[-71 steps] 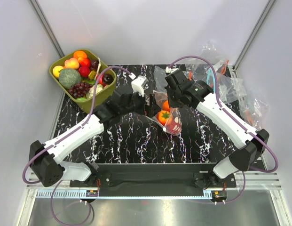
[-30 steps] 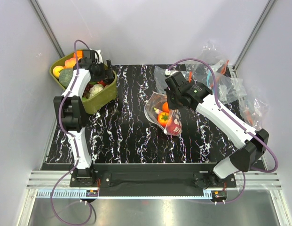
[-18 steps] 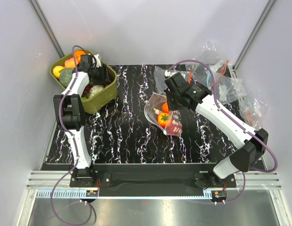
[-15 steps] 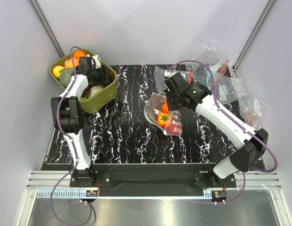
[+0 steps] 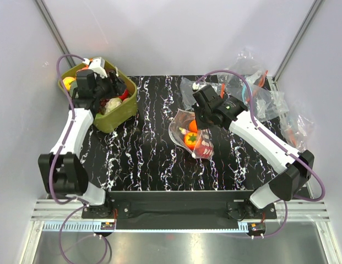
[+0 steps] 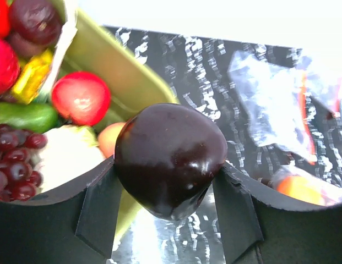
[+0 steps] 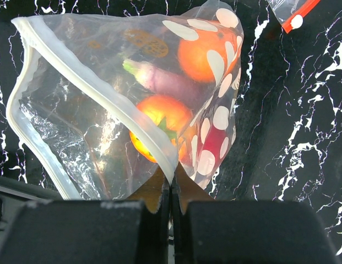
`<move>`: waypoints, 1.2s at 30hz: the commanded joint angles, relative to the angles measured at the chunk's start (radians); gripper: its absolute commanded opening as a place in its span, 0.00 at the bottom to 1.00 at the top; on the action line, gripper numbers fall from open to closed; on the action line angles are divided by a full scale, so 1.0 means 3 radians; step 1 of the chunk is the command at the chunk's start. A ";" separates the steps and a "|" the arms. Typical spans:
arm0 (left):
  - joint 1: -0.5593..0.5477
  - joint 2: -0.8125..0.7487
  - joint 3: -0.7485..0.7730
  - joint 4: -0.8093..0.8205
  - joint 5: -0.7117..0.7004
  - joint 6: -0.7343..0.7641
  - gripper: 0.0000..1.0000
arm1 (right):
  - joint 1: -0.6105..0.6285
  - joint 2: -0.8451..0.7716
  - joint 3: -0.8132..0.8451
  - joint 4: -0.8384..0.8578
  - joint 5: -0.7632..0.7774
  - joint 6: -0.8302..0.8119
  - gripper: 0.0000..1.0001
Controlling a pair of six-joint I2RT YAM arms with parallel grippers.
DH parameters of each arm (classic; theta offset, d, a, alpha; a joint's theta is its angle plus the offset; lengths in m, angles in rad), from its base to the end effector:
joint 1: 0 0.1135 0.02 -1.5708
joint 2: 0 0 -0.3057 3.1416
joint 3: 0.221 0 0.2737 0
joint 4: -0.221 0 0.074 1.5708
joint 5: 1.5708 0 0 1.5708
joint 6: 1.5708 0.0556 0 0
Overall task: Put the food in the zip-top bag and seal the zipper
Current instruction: Pick up the fake fruit from the bin, then place the fake fruit in the zipper food storage bag.
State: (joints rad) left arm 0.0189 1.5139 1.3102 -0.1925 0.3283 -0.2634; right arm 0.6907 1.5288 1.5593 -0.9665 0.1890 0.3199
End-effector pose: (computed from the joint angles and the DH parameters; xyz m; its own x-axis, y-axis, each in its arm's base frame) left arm 0.3934 -0.0105 0.3746 -0.4453 -0.2549 -0.8583 0.1694 0.9173 -0.3603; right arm 0.2753 0.2140 0.3835 -0.7589 -0.2265 -0.6105 -0.3173 0.9474 0.0429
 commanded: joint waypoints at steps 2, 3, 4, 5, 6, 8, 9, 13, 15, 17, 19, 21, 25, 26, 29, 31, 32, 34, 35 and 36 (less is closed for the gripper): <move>-0.0287 -0.0382 -0.0128 0.0187 -0.0051 -0.0098 0.45 | -0.0027 -0.0054 0.0141 0.0000 0.0004 -0.0038 0.00; -0.0354 -0.0439 -0.0164 0.0232 -0.0036 -0.0154 0.46 | -0.0027 -0.0059 0.0166 -0.0015 0.0004 -0.0038 0.00; -0.0420 -0.0551 -0.0200 0.0258 0.0015 -0.0200 0.46 | -0.0027 -0.0049 0.0181 -0.0020 0.0014 -0.0044 0.00; -0.0537 -0.0612 -0.0266 0.0349 0.0056 -0.0251 0.46 | -0.0027 -0.0039 0.0192 -0.0030 0.0019 -0.0039 0.00; -0.0599 -0.0669 -0.0312 0.0411 0.0117 -0.0363 0.46 | -0.0032 -0.0044 0.0217 -0.0046 0.0024 -0.0049 0.00; -0.0818 -0.0848 -0.0379 0.0544 0.0164 -0.0461 0.46 | -0.0027 -0.0044 0.0228 -0.0056 0.0040 -0.0039 0.00; -0.0911 -0.0904 -0.0445 0.0565 0.0138 -0.0522 0.46 | -0.0027 -0.0054 0.0233 -0.0061 0.0050 -0.0044 0.00; -0.1412 -0.1195 -0.0629 0.0611 -0.0091 -0.0584 0.46 | -0.0032 -0.0095 0.0222 -0.0056 0.0096 -0.0023 0.00; -0.1713 -0.1257 -0.0701 0.0631 -0.0148 -0.0595 0.46 | -0.0027 -0.0110 0.0217 -0.0051 0.0106 -0.0028 0.00; -0.1984 -0.1313 -0.0808 0.0626 -0.0230 -0.0584 0.46 | -0.0027 -0.0116 0.0222 -0.0056 0.0106 -0.0013 0.00; -0.2143 -0.1349 -0.0900 0.0611 -0.0332 -0.0579 0.46 | -0.0027 -0.0116 0.0238 -0.0051 0.0106 -0.0003 0.00; -0.2353 -0.1370 -0.0956 0.0601 -0.0393 -0.0594 0.46 | -0.0027 -0.0110 0.0258 -0.0051 0.0116 -0.0008 0.00; -0.2655 -0.1268 -0.1044 0.0596 -0.0526 -0.0620 0.47 | -0.0022 -0.0116 0.0299 -0.0076 0.0127 0.0003 0.00; -0.2746 -0.1227 -0.1044 0.0601 -0.0542 -0.0620 0.47 | -0.0027 -0.0116 0.0299 -0.0082 0.0132 0.0013 0.00; -0.2839 -0.1038 -0.1008 0.0580 -0.0598 -0.0600 0.48 | -0.0027 -0.0136 0.0294 -0.0082 0.0132 0.0028 0.00; -0.2850 -0.0915 -0.0967 0.0580 -0.0730 -0.0584 0.48 | -0.0027 -0.0151 0.0279 -0.0082 0.0132 0.0033 0.00; -0.2860 -0.0884 -0.0952 0.0595 -0.0777 -0.0564 0.48 | -0.0027 -0.0161 0.0274 -0.0082 0.0127 0.0043 0.00; -0.2865 -0.0757 -0.0875 0.0585 -0.0874 -0.0482 0.48 | -0.0027 -0.0172 0.0253 -0.0077 0.0106 0.0048 0.00; -0.2865 -0.0690 -0.0819 0.0504 -0.0900 -0.0462 0.48 | -0.0027 -0.0187 0.0253 -0.0071 0.0106 0.0048 0.00; -0.2865 -0.0634 -0.0763 0.0468 -0.0925 -0.0411 0.48 | -0.0027 -0.0187 0.0248 -0.0066 0.0111 0.0054 0.00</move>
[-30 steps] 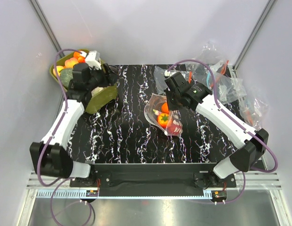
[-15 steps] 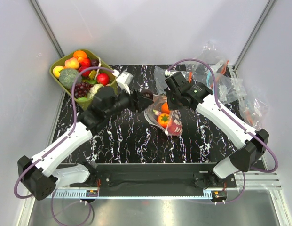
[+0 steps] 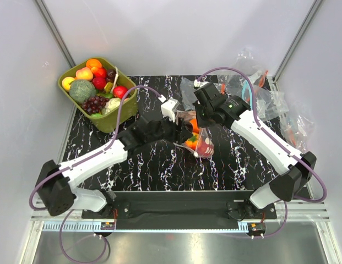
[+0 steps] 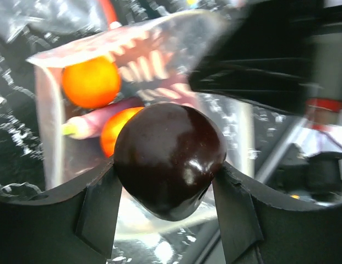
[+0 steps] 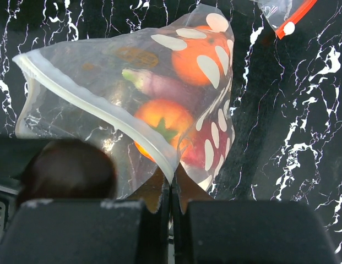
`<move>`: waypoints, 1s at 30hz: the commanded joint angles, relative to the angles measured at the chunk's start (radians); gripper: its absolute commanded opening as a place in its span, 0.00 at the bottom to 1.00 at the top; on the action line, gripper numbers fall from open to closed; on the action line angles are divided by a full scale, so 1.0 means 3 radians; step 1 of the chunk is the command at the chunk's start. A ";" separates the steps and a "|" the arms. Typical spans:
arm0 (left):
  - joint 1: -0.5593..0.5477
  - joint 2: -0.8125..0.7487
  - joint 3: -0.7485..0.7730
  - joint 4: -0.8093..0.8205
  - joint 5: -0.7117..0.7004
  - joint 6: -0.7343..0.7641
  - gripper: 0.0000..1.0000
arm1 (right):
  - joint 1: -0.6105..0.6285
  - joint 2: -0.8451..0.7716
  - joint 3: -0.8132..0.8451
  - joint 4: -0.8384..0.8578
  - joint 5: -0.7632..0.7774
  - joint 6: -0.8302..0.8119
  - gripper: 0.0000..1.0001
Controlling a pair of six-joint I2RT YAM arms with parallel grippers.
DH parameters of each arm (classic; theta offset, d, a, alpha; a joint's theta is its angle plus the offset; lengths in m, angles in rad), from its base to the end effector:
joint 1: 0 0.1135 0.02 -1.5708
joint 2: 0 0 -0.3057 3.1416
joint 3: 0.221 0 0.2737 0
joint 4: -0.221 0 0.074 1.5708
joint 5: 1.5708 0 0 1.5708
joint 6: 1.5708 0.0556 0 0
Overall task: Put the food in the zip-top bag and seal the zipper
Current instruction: Place the fake fruit in the zipper food storage bag.
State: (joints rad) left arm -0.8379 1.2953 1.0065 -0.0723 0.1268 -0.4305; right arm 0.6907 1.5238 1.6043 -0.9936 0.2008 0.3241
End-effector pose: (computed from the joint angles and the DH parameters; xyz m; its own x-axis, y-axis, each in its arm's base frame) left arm 0.2160 -0.2505 0.3435 -0.5555 -0.0016 -0.8315 0.6433 0.6328 -0.4310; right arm 0.2734 0.2116 0.3985 -0.7471 -0.2127 -0.6297 -0.3084 0.9502 0.0450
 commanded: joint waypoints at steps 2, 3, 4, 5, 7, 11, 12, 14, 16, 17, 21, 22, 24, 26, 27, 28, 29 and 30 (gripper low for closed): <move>-0.0014 0.0263 0.0362 0.0016 -0.0361 0.0182 0.48 | -0.0032 -0.0186 0.0098 0.0024 0.0072 0.0035 0.00; -0.0014 0.0309 0.0393 0.0011 -0.0392 0.0202 0.48 | -0.0032 -0.0181 0.0093 0.0029 0.0067 0.0040 0.00; -0.0009 0.0386 0.0428 0.0011 -0.0407 0.0208 0.50 | -0.0027 -0.0191 0.0088 0.0034 0.0067 0.0050 0.00; -0.0014 0.0422 0.0449 0.0021 -0.0407 0.0223 0.64 | -0.0027 -0.0196 0.0078 0.0039 0.0072 0.0050 0.00; -0.0019 0.0448 0.0470 0.0021 -0.0408 0.0228 0.75 | -0.0032 -0.0201 0.0067 0.0044 0.0072 0.0045 0.00; -0.0050 0.0371 0.0510 -0.0075 -0.0515 0.0249 0.90 | -0.0027 -0.0222 0.0042 0.0034 0.0082 0.0040 0.00; -0.0055 0.0331 0.0536 -0.0122 -0.0515 0.0259 0.92 | -0.0027 -0.0222 0.0037 0.0044 0.0077 0.0045 0.00; -0.0060 0.0285 0.0562 -0.0244 -0.0489 0.0269 0.93 | -0.0027 -0.0237 0.0016 0.0044 0.0072 0.0040 0.00; -0.0070 0.0193 0.0572 -0.0301 -0.0464 0.0264 0.92 | -0.0027 -0.0242 0.0001 0.0060 0.0087 0.0045 0.00; -0.0081 0.0147 0.0567 -0.0352 -0.0454 0.0259 0.91 | -0.0027 -0.0247 -0.0014 0.0070 0.0092 0.0045 0.00; -0.0111 -0.0185 0.0511 -0.0531 -0.0489 0.0274 0.90 | -0.0027 -0.0247 -0.0050 0.0095 0.0087 0.0055 0.00; -0.0106 -0.0242 0.0470 -0.0632 -0.0530 0.0284 0.90 | -0.0027 -0.0247 -0.0055 0.0096 0.0087 0.0055 0.00; -0.0106 -0.0395 0.0424 -0.0740 -0.0667 0.0310 0.90 | -0.0027 -0.0257 -0.0060 0.0096 0.0087 0.0055 0.00; -0.0111 -0.0482 0.0347 -0.0884 -0.0811 0.0305 0.90 | -0.0027 -0.0263 -0.0071 0.0111 0.0103 0.0040 0.00; -0.0106 -0.0559 0.0311 -0.0899 -0.0943 0.0295 0.90 | -0.0027 -0.0268 -0.0071 0.0111 0.0113 0.0035 0.00; -0.0076 -0.0590 0.0225 -0.0894 -0.0965 0.0280 0.90 | -0.0027 -0.0278 -0.0081 0.0116 0.0113 0.0034 0.00; -0.0050 -0.0620 0.0199 -0.0899 -0.0950 0.0244 0.90 | -0.0027 -0.0283 -0.0086 0.0126 0.0128 0.0034 0.00; -0.0015 -0.0616 0.0173 -0.0904 -0.0879 0.0218 0.89 | -0.0027 -0.0283 -0.0091 0.0131 0.0143 0.0040 0.00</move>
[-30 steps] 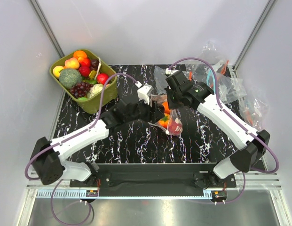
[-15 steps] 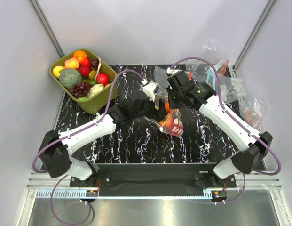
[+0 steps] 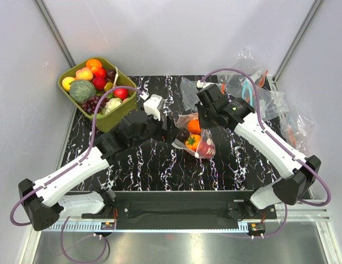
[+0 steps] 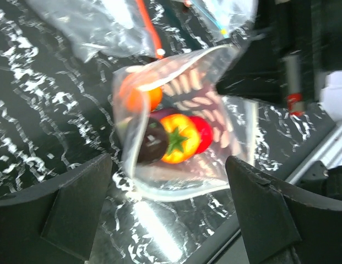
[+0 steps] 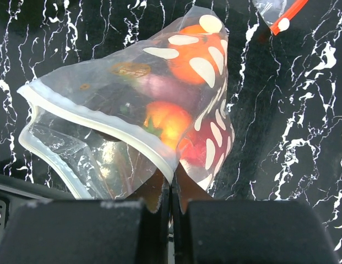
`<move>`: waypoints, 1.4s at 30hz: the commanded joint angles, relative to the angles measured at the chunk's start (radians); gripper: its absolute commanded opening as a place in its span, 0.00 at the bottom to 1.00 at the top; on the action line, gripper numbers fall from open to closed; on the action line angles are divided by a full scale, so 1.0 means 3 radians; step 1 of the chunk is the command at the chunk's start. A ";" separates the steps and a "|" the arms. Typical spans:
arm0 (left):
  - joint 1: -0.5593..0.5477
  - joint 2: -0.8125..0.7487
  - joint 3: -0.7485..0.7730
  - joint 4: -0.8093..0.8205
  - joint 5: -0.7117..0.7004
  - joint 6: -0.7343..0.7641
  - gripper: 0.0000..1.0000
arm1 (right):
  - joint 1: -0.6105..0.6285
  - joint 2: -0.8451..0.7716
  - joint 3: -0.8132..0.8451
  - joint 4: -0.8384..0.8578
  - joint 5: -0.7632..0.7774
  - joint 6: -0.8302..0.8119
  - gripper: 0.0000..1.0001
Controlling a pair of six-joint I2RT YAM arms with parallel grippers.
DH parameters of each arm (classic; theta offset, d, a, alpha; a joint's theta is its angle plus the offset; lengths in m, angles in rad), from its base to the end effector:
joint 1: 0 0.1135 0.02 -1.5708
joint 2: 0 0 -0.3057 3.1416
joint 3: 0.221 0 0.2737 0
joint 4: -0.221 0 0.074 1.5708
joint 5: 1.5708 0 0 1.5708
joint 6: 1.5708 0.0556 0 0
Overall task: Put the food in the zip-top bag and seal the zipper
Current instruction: Place the fake fruit in the zipper food storage bag, then adjust the zipper food storage bag at the center of the board.
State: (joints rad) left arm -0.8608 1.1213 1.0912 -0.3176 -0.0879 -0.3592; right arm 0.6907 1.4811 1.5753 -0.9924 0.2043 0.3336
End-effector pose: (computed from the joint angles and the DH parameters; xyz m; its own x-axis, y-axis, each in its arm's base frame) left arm 0.1846 -0.2073 0.3967 -0.4546 -0.0083 -0.8907 0.5788 0.7573 -0.3025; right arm 0.2638 0.2034 0.4024 -0.7421 -0.1973 -0.6406 -0.2999 0.9524 0.0541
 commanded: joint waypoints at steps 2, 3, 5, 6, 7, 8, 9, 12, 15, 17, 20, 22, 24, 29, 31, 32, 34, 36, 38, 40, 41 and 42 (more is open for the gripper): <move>0.0103 -0.0005 -0.0170 -0.0077 -0.0096 -0.0055 0.88 | -0.0027 -0.0151 -0.0020 0.0138 0.0147 0.0018 0.00; 0.0103 0.0015 -0.0191 -0.0066 -0.0040 -0.0066 0.87 | -0.0027 -0.0161 -0.0035 0.0148 0.0147 0.0048 0.00; 0.0103 0.0076 -0.0247 -0.0016 0.0022 -0.0091 0.80 | -0.0032 -0.0197 -0.0112 0.0209 0.0117 0.0069 0.00; 0.0103 0.0087 -0.0268 0.0020 0.0083 -0.0112 0.77 | -0.0032 -0.0212 -0.0132 0.0225 0.0112 0.0100 0.00; 0.0103 0.0127 -0.0283 0.0081 0.0109 -0.0132 0.69 | -0.0027 -0.0222 -0.0148 0.0230 0.0112 0.0115 0.00; 0.0108 0.0148 -0.0273 0.0087 0.0134 -0.0147 0.65 | -0.0027 -0.0222 -0.0153 0.0235 0.0091 0.0135 0.00; 0.0103 0.0174 -0.0268 0.0082 0.0165 -0.0158 0.61 | -0.0027 -0.0238 -0.0163 0.0240 0.0071 0.0146 0.00; 0.0103 0.0225 -0.0288 0.0097 0.0226 -0.0219 0.51 | -0.0027 -0.0268 -0.0184 0.0250 0.0055 0.0161 0.00; 0.0103 0.0235 -0.0416 0.0250 0.0278 -0.0341 0.44 | -0.0027 -0.0289 -0.0184 0.0215 0.0060 0.0151 0.00; 0.0108 0.0286 -0.0457 0.0317 0.0278 -0.0423 0.43 | -0.0027 -0.0319 -0.0204 0.0214 0.0071 0.0156 0.00; 0.0103 0.0393 -0.0442 0.0343 0.0278 -0.0449 0.42 | -0.0027 -0.0345 -0.0245 0.0245 0.0061 0.0151 0.00; 0.0103 0.0439 -0.0442 0.0373 0.0354 -0.0439 0.32 | -0.0027 -0.0330 -0.0214 0.0215 0.0050 0.0156 0.00; 0.0103 0.0470 -0.0406 0.0323 0.0385 -0.0409 0.19 | -0.0027 -0.0340 -0.0230 0.0230 0.0050 0.0171 0.00; 0.0149 0.0460 -0.0110 0.0052 0.0527 -0.0270 0.00 | -0.0027 -0.0325 -0.0281 0.0261 0.0076 0.0217 0.00; 0.0205 0.0470 0.0059 -0.0163 0.0635 -0.0209 0.00 | -0.0027 -0.0320 -0.0332 0.0317 0.0050 0.0248 0.00; 0.0236 0.0470 0.0227 -0.0229 0.0782 -0.0194 0.00 | -0.0027 -0.0320 -0.0347 0.0347 -0.0036 0.0253 0.00; 0.0333 0.0460 0.0381 -0.0312 0.0998 -0.0209 0.00 | -0.0027 -0.0315 -0.0393 0.0469 -0.0265 0.0274 0.00; 0.0399 0.0445 0.0509 -0.0175 0.1401 -0.0285 0.00 | -0.0027 -0.0294 -0.0434 0.0582 -0.0450 0.0284 0.00; 0.0410 0.0511 0.0687 -0.0118 0.1652 -0.0367 0.00 | -0.0032 -0.0294 -0.0450 0.0608 -0.0523 0.0309 0.00; 0.0410 0.0638 0.0800 -0.0255 0.1658 -0.0332 0.00 | -0.0027 -0.0335 -0.0485 0.0613 -0.0431 0.0304 0.00; 0.0415 0.0654 0.0826 -0.0306 0.1608 -0.0322 0.00 | -0.0027 -0.0355 -0.0496 0.0608 -0.0395 0.0304 0.00; 0.0450 0.0665 0.0791 -0.0312 0.1602 -0.0316 0.00 | -0.0027 -0.0406 -0.0521 0.0593 -0.0369 0.0299 0.00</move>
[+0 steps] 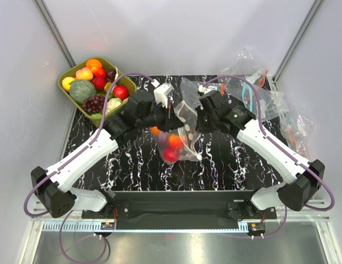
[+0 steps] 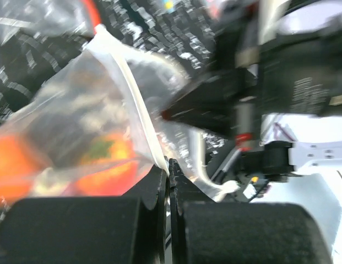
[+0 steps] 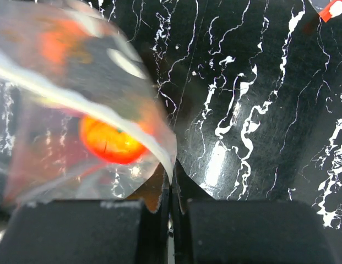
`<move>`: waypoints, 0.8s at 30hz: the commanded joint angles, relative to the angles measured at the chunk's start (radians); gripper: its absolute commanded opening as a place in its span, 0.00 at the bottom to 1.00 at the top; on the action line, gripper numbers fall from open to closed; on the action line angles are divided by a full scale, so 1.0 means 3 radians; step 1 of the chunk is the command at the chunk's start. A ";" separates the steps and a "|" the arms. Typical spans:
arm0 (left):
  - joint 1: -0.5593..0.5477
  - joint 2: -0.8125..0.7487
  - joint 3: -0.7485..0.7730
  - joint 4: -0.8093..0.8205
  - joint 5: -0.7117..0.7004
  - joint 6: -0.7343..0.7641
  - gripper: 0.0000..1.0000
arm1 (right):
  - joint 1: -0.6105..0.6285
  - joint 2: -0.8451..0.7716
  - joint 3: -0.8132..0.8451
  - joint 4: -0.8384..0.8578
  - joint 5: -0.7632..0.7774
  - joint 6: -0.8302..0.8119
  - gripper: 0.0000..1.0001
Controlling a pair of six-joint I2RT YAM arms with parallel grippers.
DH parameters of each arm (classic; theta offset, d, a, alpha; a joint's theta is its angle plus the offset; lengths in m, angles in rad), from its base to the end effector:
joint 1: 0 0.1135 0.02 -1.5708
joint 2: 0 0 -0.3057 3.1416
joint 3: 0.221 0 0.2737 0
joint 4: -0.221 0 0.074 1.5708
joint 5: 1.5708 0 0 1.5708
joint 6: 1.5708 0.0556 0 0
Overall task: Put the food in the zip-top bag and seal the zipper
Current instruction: Adjust the zipper food storage bag at the center of the board.
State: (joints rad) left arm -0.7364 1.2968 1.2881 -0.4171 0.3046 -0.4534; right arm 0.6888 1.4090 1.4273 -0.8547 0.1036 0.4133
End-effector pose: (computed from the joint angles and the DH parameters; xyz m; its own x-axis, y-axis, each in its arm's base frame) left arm 0.2263 -0.2276 0.4130 -0.6444 0.0202 -0.7644 0.6239 0.5920 -0.5103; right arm 0.2533 0.2011 0.3841 -0.7572 -0.1059 -0.6445 -0.2998 0.9330 0.1989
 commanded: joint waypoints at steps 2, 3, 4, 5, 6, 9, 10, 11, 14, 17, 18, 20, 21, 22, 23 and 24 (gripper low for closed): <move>0.0128 0.0095 0.0089 0.0046 0.0365 -0.0002 0.00 | -0.0020 -0.0207 -0.0038 0.0108 0.0053 -0.0002 0.00; 0.0164 0.0105 0.0078 0.0041 0.0401 0.0008 0.00 | -0.0020 -0.0217 -0.0038 0.0088 0.0099 -0.0012 0.00; 0.0184 0.0126 0.0078 0.0020 0.0421 0.0033 0.00 | -0.0020 -0.0222 -0.0028 0.0052 0.0165 -0.0023 0.00; 0.0230 0.0136 0.0094 -0.0036 0.0442 0.0054 0.01 | -0.0020 -0.0222 -0.0023 0.0032 0.0181 -0.0043 0.00; 0.0251 0.0151 0.0114 -0.0082 0.0457 0.0079 0.02 | -0.0020 -0.0222 -0.0008 0.0011 0.0176 -0.0058 0.00; 0.0297 0.0228 0.0262 -0.0281 0.0457 0.0217 0.05 | -0.0026 -0.0197 0.0028 -0.0025 0.0217 -0.0089 0.00; 0.0307 0.0253 0.0318 -0.0322 0.0452 0.0243 0.06 | -0.0020 -0.0202 0.0028 -0.0025 0.0227 -0.0099 0.00; 0.0322 0.0279 0.0415 -0.0419 0.0447 0.0274 0.08 | -0.0020 -0.0202 0.0033 -0.0020 0.0238 -0.0115 0.00; 0.0368 0.0351 0.0503 -0.0455 0.0427 0.0356 0.29 | -0.0020 -0.0182 0.0074 -0.0050 0.0380 -0.0130 0.00; 0.0491 0.0336 0.0432 -0.0359 0.0335 0.0346 0.61 | -0.0020 -0.0151 0.0197 -0.0117 0.0539 -0.0171 0.00; 0.0527 0.0275 0.0396 -0.0328 0.0294 0.0340 0.68 | -0.0020 -0.0141 0.0217 -0.0147 0.0570 -0.0181 0.00; 0.0674 0.0183 0.0324 -0.0256 0.0080 0.0340 0.79 | -0.0021 -0.0110 0.0253 -0.0163 0.0652 -0.0202 0.00; 0.0726 0.0071 0.0268 -0.0241 -0.0022 0.0345 0.92 | -0.0026 -0.0110 0.0253 -0.0158 0.0682 -0.0217 0.00; 0.0787 0.0019 0.0242 -0.0231 -0.0287 0.0345 0.98 | -0.0020 -0.0110 0.0253 -0.0147 0.0698 -0.0237 0.00; 0.0935 -0.0027 0.0227 -0.0220 -0.0411 0.0340 0.99 | -0.0020 -0.0120 0.0233 -0.0117 0.0708 -0.0248 0.00; 0.1017 -0.0088 0.0227 -0.0220 -0.0518 0.0330 0.99 | -0.0020 -0.0125 0.0223 -0.0096 0.0703 -0.0258 0.00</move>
State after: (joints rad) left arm -0.5026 1.3624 1.3579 -0.5373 0.3023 -0.3622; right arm 0.6868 1.3766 1.4578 -0.9066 0.2546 0.3645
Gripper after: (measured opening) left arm 0.984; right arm 0.012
